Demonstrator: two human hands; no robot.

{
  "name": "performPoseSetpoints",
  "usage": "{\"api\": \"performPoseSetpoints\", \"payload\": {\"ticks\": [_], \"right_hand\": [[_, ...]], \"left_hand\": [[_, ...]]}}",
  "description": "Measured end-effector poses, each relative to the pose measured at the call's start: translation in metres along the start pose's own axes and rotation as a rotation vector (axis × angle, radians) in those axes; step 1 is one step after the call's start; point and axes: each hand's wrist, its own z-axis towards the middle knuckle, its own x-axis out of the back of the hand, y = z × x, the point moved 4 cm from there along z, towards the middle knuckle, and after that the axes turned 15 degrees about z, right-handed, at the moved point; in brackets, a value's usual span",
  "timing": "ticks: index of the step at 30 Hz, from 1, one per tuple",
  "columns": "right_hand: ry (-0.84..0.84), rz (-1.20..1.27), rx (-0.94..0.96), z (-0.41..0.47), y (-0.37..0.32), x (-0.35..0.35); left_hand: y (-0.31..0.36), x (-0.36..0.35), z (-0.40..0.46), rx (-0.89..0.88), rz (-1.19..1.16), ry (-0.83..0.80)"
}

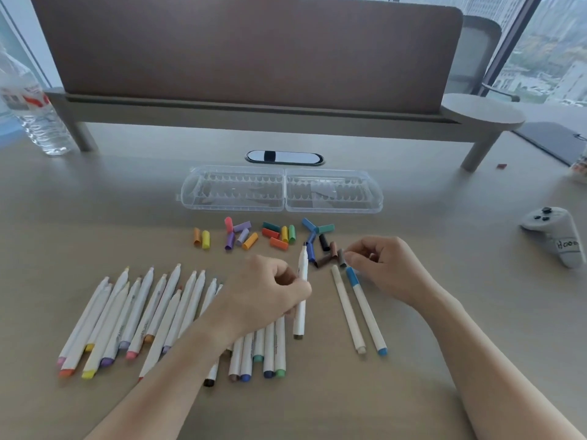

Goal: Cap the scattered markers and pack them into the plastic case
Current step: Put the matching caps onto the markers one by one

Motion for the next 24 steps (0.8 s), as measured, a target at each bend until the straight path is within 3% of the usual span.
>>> {"api": "performPoseSetpoints", "payload": {"ticks": [6, 11, 16, 20, 24], "right_hand": [[-0.139, -0.253, 0.193, 0.019, -0.025, -0.013], [-0.212, -0.435, 0.187, 0.020, -0.029, -0.031], [-0.182, -0.497, 0.235, 0.017, -0.036, -0.042], [-0.064, -0.279, 0.294, 0.005, -0.043, -0.042], [-0.032, -0.011, 0.368, -0.016, -0.054, -0.034]], "left_hand": [[-0.002, 0.005, 0.000, 0.009, -0.350, -0.125], [-0.020, 0.014, -0.006, -0.065, -0.335, -0.135], [-0.028, 0.024, -0.011, -0.138, -0.370, -0.012], [-0.030, 0.033, -0.013, -0.142, -0.506, 0.113], [-0.034, 0.035, -0.014, -0.153, -0.512, 0.099]]}}
